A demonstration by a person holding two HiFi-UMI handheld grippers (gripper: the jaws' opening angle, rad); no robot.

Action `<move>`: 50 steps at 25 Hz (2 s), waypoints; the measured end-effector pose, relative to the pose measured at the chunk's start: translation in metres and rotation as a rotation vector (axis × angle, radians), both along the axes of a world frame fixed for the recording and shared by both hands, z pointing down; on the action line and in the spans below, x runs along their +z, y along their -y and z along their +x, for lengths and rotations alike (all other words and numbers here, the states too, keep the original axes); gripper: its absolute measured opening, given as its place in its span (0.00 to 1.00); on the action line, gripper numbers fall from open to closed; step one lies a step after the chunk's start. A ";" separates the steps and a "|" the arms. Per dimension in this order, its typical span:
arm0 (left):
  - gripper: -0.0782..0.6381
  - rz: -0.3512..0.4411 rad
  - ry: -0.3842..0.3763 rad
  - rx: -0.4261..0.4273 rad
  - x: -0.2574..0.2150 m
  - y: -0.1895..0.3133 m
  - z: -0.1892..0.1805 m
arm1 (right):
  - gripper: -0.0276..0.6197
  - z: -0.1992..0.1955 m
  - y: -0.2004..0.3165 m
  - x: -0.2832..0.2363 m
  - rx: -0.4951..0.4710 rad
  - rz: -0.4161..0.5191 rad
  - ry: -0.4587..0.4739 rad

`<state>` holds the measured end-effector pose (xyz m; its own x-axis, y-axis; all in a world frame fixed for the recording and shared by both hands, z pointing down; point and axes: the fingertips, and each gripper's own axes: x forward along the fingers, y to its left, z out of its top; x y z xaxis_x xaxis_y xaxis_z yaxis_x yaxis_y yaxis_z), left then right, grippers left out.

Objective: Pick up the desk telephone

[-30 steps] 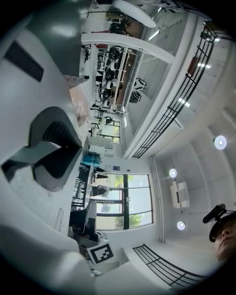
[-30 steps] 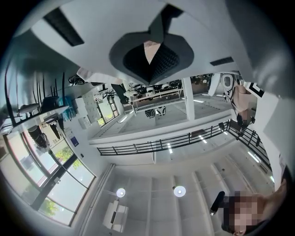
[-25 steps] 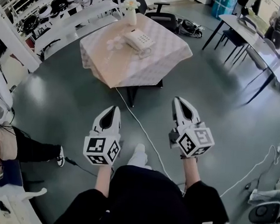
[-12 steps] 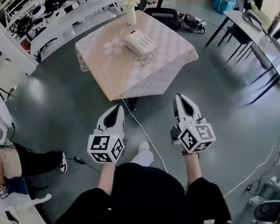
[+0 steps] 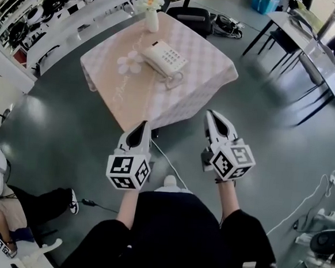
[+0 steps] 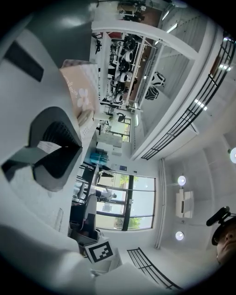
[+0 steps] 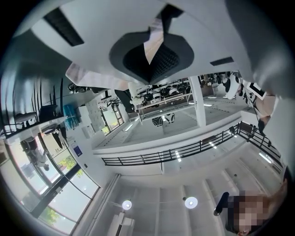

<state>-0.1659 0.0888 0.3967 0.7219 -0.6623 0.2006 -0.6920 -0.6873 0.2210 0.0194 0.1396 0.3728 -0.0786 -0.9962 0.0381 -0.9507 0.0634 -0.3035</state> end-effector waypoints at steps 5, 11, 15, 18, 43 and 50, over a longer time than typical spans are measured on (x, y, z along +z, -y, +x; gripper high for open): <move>0.11 -0.012 -0.001 -0.002 0.007 0.019 0.003 | 0.03 0.004 0.021 0.009 0.003 -0.011 0.008; 0.11 -0.029 -0.004 -0.004 0.014 0.033 0.009 | 0.03 0.009 0.037 0.018 -0.001 -0.029 0.016; 0.11 -0.033 -0.004 -0.013 0.017 0.045 0.011 | 0.03 0.015 0.052 0.019 0.002 -0.031 0.022; 0.11 -0.046 -0.004 -0.030 0.023 0.060 0.015 | 0.03 0.021 0.068 0.022 -0.005 -0.029 0.024; 0.11 -0.237 -0.004 -0.338 0.059 0.222 0.117 | 0.03 0.115 0.296 0.056 -0.340 -0.168 0.057; 0.11 -0.329 -0.029 -0.400 0.079 0.244 0.131 | 0.03 0.122 0.338 0.077 -0.434 -0.217 0.051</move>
